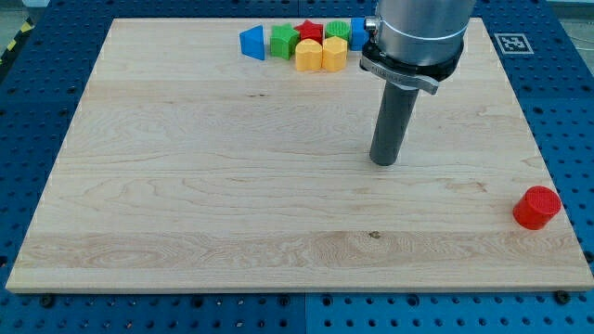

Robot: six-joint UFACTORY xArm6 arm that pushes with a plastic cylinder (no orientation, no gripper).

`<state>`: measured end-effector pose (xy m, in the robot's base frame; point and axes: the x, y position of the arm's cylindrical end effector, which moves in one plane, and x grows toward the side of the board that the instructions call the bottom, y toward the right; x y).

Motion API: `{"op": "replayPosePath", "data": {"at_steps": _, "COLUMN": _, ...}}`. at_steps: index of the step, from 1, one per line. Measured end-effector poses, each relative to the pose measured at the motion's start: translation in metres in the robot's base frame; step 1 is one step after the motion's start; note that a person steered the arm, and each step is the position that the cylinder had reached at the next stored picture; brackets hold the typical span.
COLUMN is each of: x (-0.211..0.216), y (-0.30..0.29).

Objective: Place your arm to the left side of blue triangle

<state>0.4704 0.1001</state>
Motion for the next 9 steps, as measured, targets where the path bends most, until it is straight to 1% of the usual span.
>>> {"op": "replayPosePath", "data": {"at_steps": 1, "x": 0.0, "y": -0.004}}
{"op": "replayPosePath", "data": {"at_steps": 4, "x": -0.065, "y": -0.096}}
{"op": "replayPosePath", "data": {"at_steps": 5, "x": -0.065, "y": -0.096}}
{"op": "replayPosePath", "data": {"at_steps": 6, "x": -0.066, "y": -0.123}}
{"op": "replayPosePath", "data": {"at_steps": 7, "x": -0.085, "y": -0.155}}
{"op": "replayPosePath", "data": {"at_steps": 9, "x": -0.145, "y": -0.214}}
